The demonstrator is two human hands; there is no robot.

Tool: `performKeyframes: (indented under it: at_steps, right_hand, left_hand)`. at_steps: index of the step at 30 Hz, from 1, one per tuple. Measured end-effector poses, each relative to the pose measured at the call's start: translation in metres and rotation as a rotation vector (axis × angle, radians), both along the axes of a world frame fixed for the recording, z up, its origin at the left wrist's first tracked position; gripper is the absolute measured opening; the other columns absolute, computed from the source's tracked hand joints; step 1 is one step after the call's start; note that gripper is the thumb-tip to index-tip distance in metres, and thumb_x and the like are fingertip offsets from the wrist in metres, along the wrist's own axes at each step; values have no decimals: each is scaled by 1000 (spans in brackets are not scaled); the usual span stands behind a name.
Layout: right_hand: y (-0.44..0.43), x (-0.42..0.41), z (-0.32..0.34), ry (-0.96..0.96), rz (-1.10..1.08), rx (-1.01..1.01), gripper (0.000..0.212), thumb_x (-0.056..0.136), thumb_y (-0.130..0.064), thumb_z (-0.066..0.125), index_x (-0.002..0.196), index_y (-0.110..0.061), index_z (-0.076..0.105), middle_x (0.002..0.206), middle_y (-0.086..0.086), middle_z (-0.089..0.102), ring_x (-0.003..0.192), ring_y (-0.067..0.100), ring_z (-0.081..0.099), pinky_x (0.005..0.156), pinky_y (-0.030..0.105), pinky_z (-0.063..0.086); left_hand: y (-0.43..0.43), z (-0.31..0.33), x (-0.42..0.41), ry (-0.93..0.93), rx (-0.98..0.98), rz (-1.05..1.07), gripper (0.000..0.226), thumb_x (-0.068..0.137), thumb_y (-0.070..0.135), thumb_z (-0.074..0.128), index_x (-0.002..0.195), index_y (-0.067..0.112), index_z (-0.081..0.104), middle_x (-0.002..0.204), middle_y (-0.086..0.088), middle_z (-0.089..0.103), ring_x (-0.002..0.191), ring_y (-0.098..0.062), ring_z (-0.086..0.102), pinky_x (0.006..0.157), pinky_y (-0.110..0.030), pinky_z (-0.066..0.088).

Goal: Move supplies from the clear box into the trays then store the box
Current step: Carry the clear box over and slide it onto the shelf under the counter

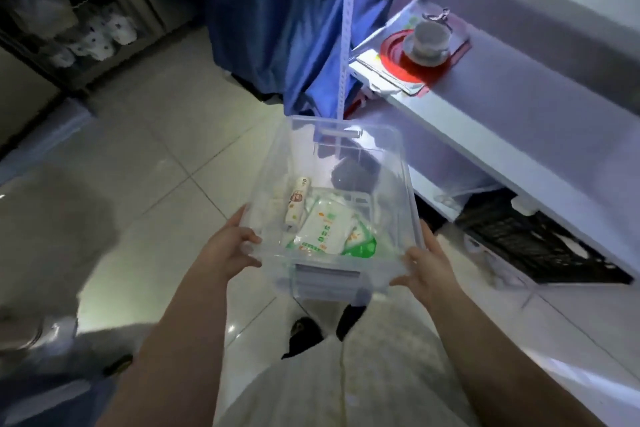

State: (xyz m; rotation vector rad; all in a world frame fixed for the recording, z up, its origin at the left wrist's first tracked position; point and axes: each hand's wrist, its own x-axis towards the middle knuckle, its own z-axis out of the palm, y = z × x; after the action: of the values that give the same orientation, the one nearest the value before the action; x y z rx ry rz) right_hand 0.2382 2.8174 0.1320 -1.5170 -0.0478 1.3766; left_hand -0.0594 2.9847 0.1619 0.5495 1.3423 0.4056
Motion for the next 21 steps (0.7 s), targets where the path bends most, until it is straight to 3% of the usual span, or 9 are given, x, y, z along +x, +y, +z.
performKeyframes:
  at_steps: [4,7,9,14,17,21]
  right_hand:
    - [-1,-7,-15,75,-266,-73,80,77,12,40,138,-40,43,128,13,57,105,48,57,61,50,53]
    - [15,-3,-26,116,-396,-73,78,82,14,36,142,-36,38,120,11,58,89,38,60,53,44,53]
    - [26,7,-33,142,-444,-68,78,82,16,34,141,-34,38,113,10,57,83,31,59,48,40,52]
    - [57,36,-54,174,-517,-157,84,74,16,31,136,-38,45,106,9,53,86,32,53,55,45,52]
    - [84,50,-65,186,-586,-258,82,74,14,34,129,-46,50,103,12,51,95,32,47,73,56,47]
    - [122,60,-70,205,-645,-251,88,74,16,32,128,-52,46,126,11,47,101,30,49,86,62,39]
  left_hand:
    - [50,-17,35,6,-36,-159,78,70,-14,35,130,34,48,99,-14,53,68,-27,51,57,-36,40]
    - [82,-36,63,29,-67,-223,81,69,-14,34,130,37,46,105,-14,54,70,-28,52,56,-36,46]
    - [98,-47,80,44,-87,-234,86,64,-14,34,131,38,47,107,-13,53,71,-28,52,62,-40,47]
    - [135,-65,113,47,-115,-257,100,46,-9,43,134,37,45,112,-13,51,74,-29,58,58,-41,53]
    - [163,-77,133,55,-137,-246,101,46,-10,41,136,36,43,107,-14,54,60,-24,63,59,-40,52]
    - [208,-90,159,71,-145,-286,103,45,-11,41,136,36,44,107,-13,54,50,-17,63,54,-36,52]
